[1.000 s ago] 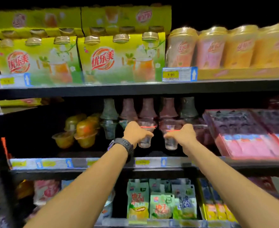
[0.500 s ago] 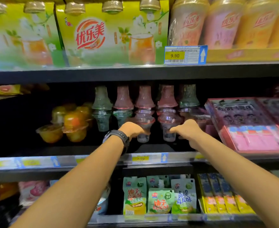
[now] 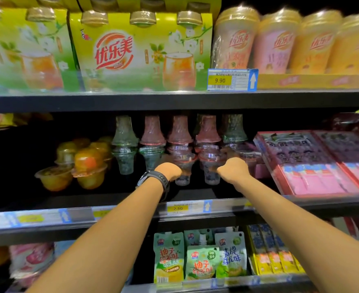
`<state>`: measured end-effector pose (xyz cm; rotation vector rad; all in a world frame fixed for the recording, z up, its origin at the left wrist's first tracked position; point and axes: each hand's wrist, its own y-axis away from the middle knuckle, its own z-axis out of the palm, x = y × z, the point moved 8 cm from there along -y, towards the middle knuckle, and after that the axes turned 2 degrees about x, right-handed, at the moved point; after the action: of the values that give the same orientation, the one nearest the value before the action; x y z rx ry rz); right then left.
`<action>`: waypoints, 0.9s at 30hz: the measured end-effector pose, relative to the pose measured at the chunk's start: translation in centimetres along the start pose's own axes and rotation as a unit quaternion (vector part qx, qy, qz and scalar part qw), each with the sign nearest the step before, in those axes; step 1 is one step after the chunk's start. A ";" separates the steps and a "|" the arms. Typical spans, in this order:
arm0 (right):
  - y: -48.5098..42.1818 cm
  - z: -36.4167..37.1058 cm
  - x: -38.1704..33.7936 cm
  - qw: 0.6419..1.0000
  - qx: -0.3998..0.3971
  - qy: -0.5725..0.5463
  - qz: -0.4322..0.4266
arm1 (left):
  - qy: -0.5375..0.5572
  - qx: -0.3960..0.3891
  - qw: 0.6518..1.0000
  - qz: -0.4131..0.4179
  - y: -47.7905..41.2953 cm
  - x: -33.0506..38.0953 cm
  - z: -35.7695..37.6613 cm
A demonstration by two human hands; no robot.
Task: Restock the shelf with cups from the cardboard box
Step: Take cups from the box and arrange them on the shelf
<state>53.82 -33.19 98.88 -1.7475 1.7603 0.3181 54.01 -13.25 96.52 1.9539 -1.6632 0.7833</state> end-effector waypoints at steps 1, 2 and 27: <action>-0.1 0.0 0.1 1.000 0.000 -0.003 -0.003 | -0.006 -0.013 1.000 0.001 0.1 0.2 0.2; -0.3 0.2 0.2 1.000 0.000 -0.009 -0.004 | -0.013 -0.030 0.999 -0.014 0.2 0.2 0.5; 2.2 -2.1 0.1 0.997 0.047 -0.068 -0.001 | -0.108 0.056 0.993 -0.003 4.1 0.7 -3.2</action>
<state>51.20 -34.31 99.86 -1.6236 1.6491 0.3403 49.59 -12.33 99.26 2.1872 -1.7691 0.6965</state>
